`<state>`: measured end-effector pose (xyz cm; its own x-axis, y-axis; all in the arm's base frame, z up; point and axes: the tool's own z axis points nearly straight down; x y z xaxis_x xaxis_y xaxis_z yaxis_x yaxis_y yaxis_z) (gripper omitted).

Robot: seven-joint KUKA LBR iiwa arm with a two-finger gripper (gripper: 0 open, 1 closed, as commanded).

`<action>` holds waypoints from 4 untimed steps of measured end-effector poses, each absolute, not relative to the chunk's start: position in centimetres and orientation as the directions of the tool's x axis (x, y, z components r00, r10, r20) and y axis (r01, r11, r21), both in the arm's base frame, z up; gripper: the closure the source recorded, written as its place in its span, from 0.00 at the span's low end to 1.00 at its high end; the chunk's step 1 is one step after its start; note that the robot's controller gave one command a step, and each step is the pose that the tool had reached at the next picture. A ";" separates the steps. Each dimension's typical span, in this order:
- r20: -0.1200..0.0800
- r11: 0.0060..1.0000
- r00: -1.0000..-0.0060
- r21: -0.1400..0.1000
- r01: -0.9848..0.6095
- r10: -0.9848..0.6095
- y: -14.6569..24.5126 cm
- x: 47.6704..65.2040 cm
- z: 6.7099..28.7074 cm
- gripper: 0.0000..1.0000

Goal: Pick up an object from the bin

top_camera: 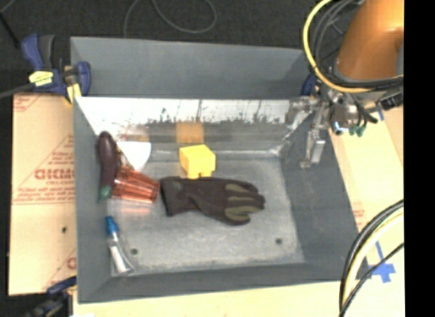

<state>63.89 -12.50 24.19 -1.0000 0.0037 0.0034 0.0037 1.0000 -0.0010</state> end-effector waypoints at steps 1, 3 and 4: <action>-0.005 1.000 -1.000 -0.002 0.002 0.002 -12.5 64.0 24.7 0.00; -0.009 0.999 -0.999 -0.002 -0.042 -0.042 -6.2 59.9 14.5 0.00; -0.004 0.994 -0.994 -0.004 -0.112 -0.112 -3.4 59.3 11.6 0.00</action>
Offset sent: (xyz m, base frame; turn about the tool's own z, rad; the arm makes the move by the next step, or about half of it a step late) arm -0.0118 0.0793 -0.1252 -0.1666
